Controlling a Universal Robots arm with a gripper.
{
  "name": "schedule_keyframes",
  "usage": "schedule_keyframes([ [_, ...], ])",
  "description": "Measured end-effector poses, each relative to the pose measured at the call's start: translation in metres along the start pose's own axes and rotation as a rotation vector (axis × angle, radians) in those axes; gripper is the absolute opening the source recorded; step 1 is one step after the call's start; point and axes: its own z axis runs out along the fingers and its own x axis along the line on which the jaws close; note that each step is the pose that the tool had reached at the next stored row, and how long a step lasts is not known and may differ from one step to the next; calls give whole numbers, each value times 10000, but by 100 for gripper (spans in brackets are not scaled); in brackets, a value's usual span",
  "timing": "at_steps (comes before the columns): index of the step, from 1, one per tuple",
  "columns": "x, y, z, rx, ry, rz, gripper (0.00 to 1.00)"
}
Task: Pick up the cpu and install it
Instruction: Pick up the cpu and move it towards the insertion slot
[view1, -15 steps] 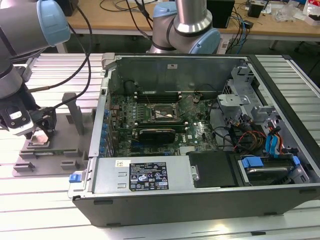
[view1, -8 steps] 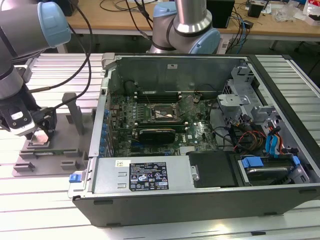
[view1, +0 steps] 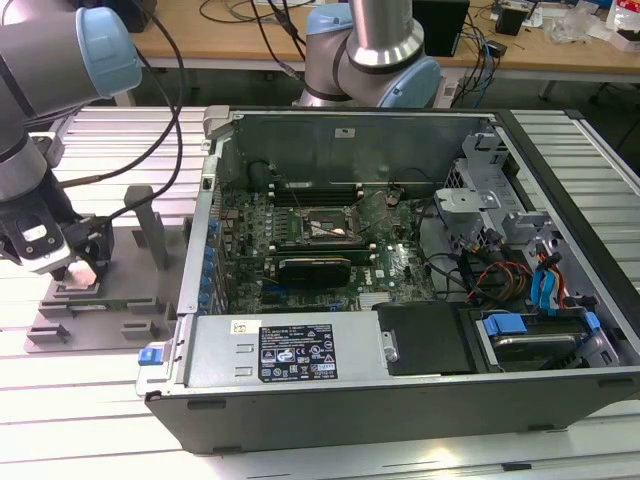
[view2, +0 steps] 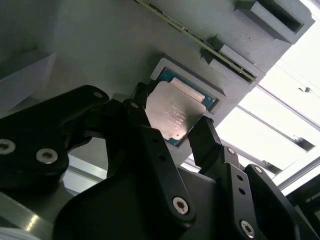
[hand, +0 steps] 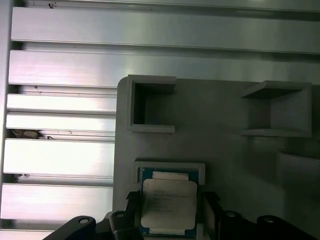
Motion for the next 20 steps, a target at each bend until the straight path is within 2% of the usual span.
schedule_keyframes([
  [20,21,-1,54,0,-1,0,60],
])
